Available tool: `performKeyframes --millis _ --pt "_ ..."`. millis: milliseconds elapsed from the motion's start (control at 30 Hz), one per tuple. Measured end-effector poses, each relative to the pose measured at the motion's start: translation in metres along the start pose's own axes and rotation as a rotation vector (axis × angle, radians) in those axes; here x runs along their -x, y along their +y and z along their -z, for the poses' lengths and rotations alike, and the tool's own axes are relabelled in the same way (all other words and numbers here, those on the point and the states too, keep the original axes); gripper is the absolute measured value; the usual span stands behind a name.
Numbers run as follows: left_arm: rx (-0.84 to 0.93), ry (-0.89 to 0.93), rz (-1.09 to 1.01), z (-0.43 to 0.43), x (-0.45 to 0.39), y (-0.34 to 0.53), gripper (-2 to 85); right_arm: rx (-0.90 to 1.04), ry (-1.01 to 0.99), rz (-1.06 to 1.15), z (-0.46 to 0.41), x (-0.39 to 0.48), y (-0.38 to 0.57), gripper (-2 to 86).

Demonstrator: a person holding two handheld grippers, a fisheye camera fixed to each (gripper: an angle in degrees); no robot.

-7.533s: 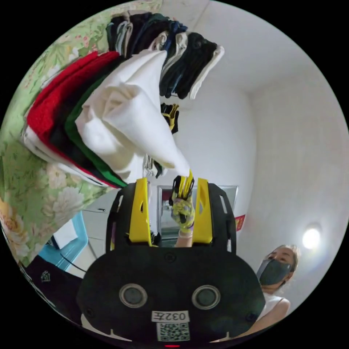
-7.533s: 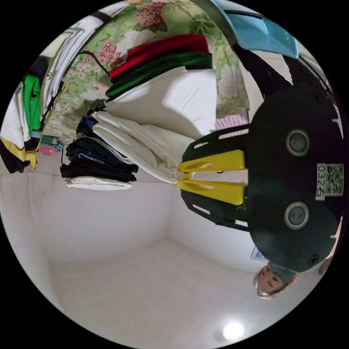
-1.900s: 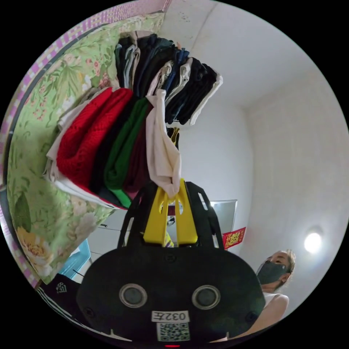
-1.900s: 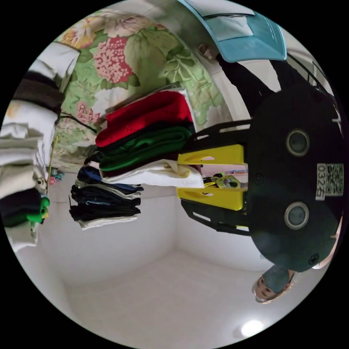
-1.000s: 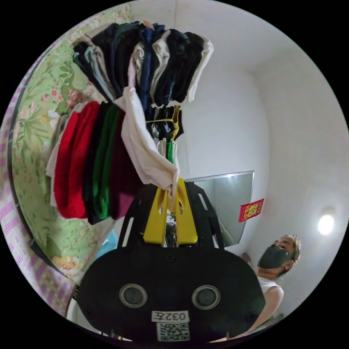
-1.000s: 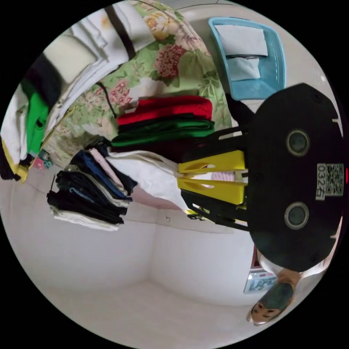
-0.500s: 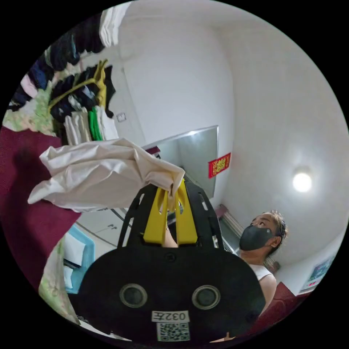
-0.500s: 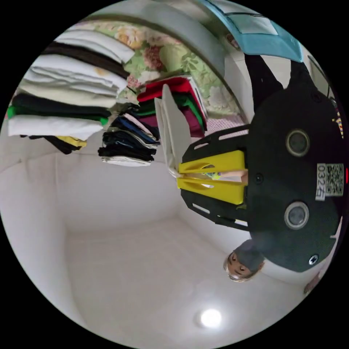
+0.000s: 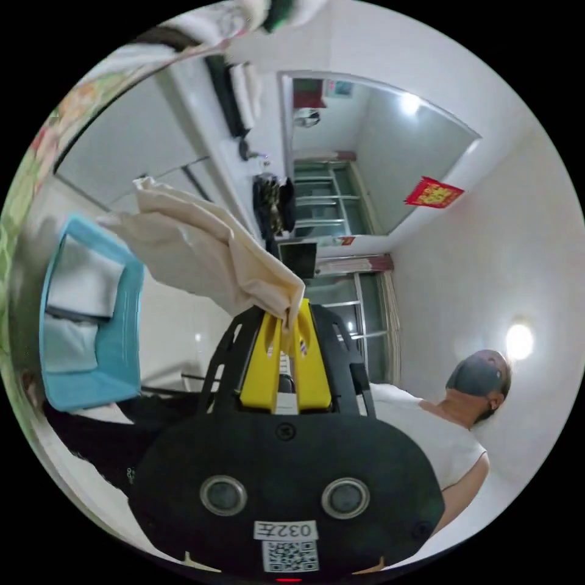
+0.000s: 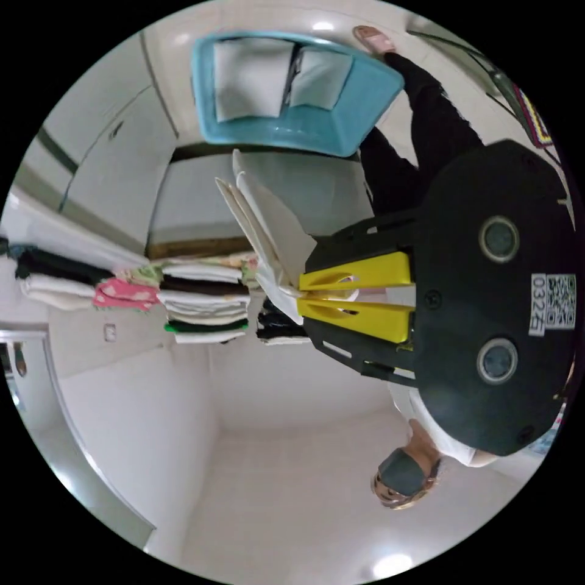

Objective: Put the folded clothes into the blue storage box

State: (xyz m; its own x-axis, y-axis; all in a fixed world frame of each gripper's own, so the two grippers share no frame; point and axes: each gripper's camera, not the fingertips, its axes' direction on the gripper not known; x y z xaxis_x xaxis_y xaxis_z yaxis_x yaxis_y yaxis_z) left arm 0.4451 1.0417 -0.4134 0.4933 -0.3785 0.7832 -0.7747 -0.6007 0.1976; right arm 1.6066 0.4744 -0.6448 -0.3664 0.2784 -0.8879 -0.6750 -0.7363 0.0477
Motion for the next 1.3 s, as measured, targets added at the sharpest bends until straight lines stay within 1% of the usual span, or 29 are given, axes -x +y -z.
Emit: performKeyframes --millis 100,200,333,400,500,667,767,833,867,900,933,967,1000,1067,1200,1300 --pt "0.075 -0.043 0.128 -0.025 0.045 -0.013 -1.4 -0.052 0.074 -0.091 0.021 -0.043 0.014 0.0" --pt "0.157 -0.119 0.233 -0.044 0.087 -0.021 -1.4 -0.056 0.159 -0.181 0.028 -0.087 0.022 -0.1" --pt "0.222 -0.171 0.348 -0.061 0.138 -0.027 -1.4 -0.04 0.196 -0.282 0.026 -0.144 0.028 -0.2" --pt "0.263 -0.228 0.394 -0.07 0.166 -0.033 -1.4 -0.033 0.213 -0.344 0.021 -0.18 0.029 -0.2" --pt "0.313 -0.313 0.385 -0.08 0.19 -0.047 -1.4 -0.031 0.241 -0.373 0.016 -0.215 0.026 0.0" --pt "0.35 -0.376 0.309 -0.09 0.21 -0.069 -1.4 -0.039 0.267 -0.346 0.008 -0.246 0.02 0.3" --pt "0.341 -0.397 0.275 -0.091 0.225 -0.071 -1.3 -0.039 0.305 -0.319 0.0 -0.262 0.022 0.9" --pt "0.316 -0.445 0.276 -0.089 0.24 -0.067 -1.0 -0.033 0.366 -0.305 -0.006 -0.277 0.024 1.6" --pt "0.319 -0.51 0.29 -0.088 0.255 -0.061 -0.5 -0.007 0.458 -0.313 -0.011 -0.29 0.027 2.3" --pt "0.359 -0.631 0.338 -0.087 0.275 -0.052 0.2 0.047 0.583 -0.384 -0.016 -0.308 0.033 3.3" --pt "0.395 -0.688 0.385 -0.087 0.287 -0.046 0.9 0.075 0.631 -0.432 -0.018 -0.318 0.036 3.9" --pt "0.471 -0.761 0.478 -0.086 0.309 -0.031 2.4 0.097 0.692 -0.513 -0.019 -0.333 0.045 5.0" --pt "0.517 -0.819 0.549 -0.083 0.323 -0.016 3.4 0.051 0.682 -0.558 -0.017 -0.339 0.054 6.1" --pt "0.531 -0.815 0.573 -0.079 0.328 0.002 3.1 -0.016 0.604 -0.548 -0.015 -0.337 0.066 5.2" --pt "0.511 -0.662 0.544 -0.075 0.312 0.033 -0.5 0.015 0.587 -0.517 -0.025 -0.319 0.08 5.3" --pt "0.503 -0.621 0.483 -0.075 0.286 0.043 -0.9 -0.001 0.552 -0.47 -0.033 -0.293 0.081 5.2"
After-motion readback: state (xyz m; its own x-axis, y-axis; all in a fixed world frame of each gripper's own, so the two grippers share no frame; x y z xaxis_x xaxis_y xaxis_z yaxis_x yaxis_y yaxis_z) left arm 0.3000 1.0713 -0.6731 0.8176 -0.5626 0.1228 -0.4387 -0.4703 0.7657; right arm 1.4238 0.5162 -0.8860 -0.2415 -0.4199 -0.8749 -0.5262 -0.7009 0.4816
